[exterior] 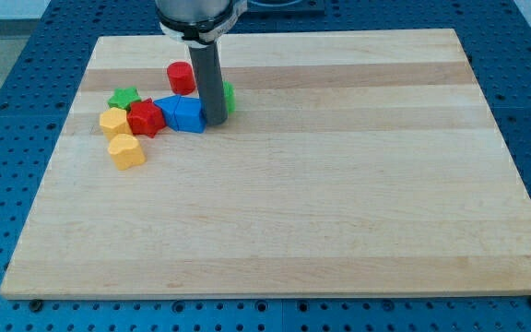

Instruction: Push the triangle above the red star

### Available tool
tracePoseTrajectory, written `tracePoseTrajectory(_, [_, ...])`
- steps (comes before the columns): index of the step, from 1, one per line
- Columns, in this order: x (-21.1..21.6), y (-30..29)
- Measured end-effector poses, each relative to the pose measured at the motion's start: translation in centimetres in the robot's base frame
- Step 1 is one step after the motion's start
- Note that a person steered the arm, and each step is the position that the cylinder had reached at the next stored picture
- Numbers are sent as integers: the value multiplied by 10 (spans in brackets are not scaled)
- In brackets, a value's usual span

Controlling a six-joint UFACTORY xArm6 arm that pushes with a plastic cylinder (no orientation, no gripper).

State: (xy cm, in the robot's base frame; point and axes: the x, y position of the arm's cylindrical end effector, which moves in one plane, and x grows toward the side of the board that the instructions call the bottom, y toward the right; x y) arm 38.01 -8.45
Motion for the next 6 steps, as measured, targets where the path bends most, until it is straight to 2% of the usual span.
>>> tracePoseTrajectory(1, [-5,50])
tracePoseTrajectory(2, [-16,57])
tracePoseTrajectory(6, [-42,-4])
